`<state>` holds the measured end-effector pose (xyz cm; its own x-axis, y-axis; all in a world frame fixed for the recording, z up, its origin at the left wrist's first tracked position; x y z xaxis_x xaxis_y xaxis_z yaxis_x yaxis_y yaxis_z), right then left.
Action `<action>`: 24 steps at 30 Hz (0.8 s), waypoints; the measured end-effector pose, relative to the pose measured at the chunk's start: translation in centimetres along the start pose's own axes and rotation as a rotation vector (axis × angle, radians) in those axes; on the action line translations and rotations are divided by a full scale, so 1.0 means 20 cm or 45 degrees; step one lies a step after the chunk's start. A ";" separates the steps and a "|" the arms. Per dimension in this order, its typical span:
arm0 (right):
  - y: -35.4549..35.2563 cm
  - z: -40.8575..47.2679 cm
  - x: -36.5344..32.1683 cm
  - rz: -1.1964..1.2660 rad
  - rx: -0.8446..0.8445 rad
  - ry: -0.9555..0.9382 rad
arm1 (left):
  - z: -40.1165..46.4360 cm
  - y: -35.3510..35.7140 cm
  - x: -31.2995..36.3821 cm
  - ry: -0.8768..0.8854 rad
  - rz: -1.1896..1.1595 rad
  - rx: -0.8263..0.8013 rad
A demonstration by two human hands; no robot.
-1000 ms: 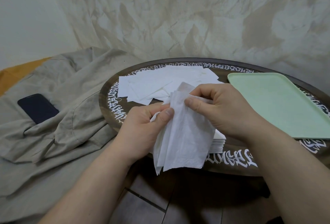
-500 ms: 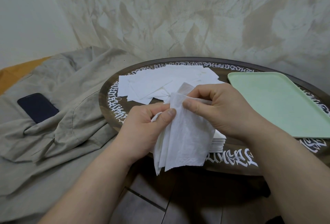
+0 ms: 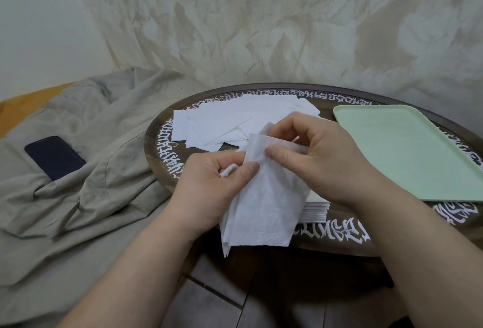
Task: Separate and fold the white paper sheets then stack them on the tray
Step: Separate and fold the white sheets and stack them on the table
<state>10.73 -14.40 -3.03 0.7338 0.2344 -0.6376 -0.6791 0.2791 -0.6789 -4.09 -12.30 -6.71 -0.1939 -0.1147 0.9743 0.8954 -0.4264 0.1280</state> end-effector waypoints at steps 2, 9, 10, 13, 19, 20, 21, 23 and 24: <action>-0.04 0.00 -0.06 -0.111 0.102 -0.143 | 0.00 -0.01 0.01 0.032 0.060 0.029; 0.04 -0.02 -0.15 -0.377 0.001 -0.360 | 0.00 0.00 0.04 0.176 0.386 -0.027; 0.03 -0.02 -0.14 -0.376 -0.008 -0.335 | 0.00 0.00 0.04 0.194 0.413 -0.024; 0.01 -0.01 -0.11 -0.390 0.008 -0.262 | 0.00 -0.01 0.05 0.190 0.412 0.002; -0.03 0.01 -0.06 -0.606 0.125 -0.125 | 0.02 -0.07 0.02 0.110 0.200 0.143; -0.03 0.01 -0.06 -0.599 0.111 -0.119 | 0.02 -0.08 0.02 0.107 0.178 0.155; -0.02 0.01 -0.07 -0.555 0.096 -0.133 | 0.01 -0.08 0.02 0.104 0.163 0.159; -0.01 -0.01 -0.08 -0.404 0.065 -0.152 | 0.01 -0.08 0.03 0.101 0.151 0.151; 0.01 -0.01 -0.06 -0.331 0.037 -0.125 | 0.01 -0.08 0.03 0.100 0.139 0.145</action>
<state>9.74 -14.83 -2.37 0.8826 0.2399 -0.4042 -0.4680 0.3680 -0.8035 -5.47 -11.55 -6.30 -0.1193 -0.2263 0.9667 0.9517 -0.3035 0.0464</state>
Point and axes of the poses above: each hand's wrist, its own z-axis towards the middle knuckle, its own y-axis out of the palm, x = y × z, the point moved 8 cm from there along z, towards the middle knuckle, and after that the axes turned 12 degrees about -z, right-handed, at the moved point
